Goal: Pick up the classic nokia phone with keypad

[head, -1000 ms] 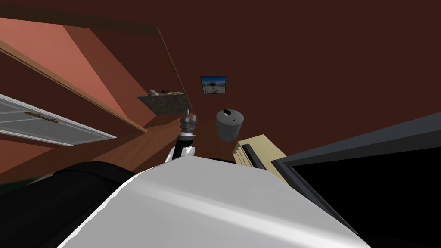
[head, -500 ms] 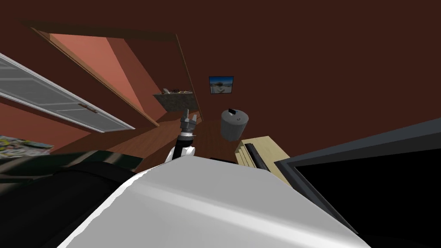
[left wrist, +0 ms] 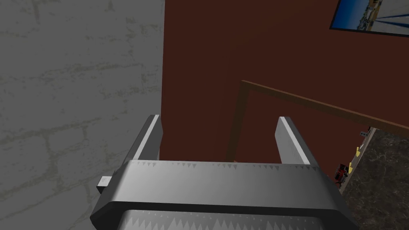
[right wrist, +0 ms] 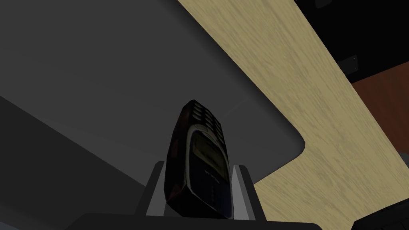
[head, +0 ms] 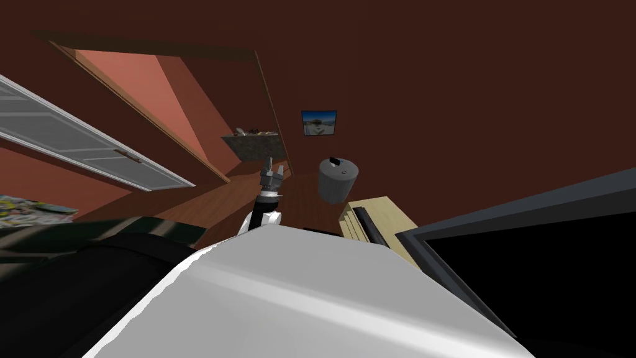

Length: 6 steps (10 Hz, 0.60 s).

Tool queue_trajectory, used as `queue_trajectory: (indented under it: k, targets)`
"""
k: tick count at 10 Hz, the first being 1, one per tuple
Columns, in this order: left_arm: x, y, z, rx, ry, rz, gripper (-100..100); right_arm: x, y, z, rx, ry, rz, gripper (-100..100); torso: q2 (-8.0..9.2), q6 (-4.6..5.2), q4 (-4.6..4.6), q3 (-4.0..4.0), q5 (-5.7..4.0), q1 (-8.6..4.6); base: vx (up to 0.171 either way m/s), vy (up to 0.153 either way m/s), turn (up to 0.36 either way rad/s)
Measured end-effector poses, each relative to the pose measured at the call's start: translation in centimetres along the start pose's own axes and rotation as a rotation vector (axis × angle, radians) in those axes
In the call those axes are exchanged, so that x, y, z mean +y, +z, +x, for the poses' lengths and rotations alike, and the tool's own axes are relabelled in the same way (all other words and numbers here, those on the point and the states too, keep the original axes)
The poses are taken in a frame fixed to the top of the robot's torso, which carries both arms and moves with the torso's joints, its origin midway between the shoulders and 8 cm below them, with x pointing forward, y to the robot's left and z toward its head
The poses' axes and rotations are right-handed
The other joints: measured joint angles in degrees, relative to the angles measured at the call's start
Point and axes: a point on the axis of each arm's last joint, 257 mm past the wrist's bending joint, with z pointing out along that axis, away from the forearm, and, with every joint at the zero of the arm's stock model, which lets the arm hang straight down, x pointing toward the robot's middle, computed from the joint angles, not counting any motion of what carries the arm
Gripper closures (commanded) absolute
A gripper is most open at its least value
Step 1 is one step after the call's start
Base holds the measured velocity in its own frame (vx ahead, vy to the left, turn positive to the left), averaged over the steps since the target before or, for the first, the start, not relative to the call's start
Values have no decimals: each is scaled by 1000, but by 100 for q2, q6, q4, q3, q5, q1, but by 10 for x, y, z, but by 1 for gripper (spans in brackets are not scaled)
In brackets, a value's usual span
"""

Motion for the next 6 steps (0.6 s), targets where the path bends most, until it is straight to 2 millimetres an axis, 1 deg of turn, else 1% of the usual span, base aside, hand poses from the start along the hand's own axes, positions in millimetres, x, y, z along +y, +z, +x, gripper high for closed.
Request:
queue_trajectory:
  k: [2, 4, 5, 6]
  targets:
    - [0, 0, 0, 0, 0, 0, 0, 1, -2, -3, 0, -20, -2, 100, -20, 13, -5, -11, 1, -1, 100, -8, -297]
    - [0, 0, 0, 0, 0, 0, 0, 2, -9, -10, 2, -69, -6, 100, -42, 13, -9, -24, 3, 6, 151, 1, -324]
    - [0, 0, 0, 0, 0, 0, 0, 2, -14, -14, 4, -99, -9, 100, -53, 7, -11, -30, 5, 5, 69, 2, -53]
    - [0, 0, 0, 0, 0, 0, 0, 2, -15, -14, 5, -104, -10, 0, -35, -2, -7, -21, 1, 2, 11, 2, 12]
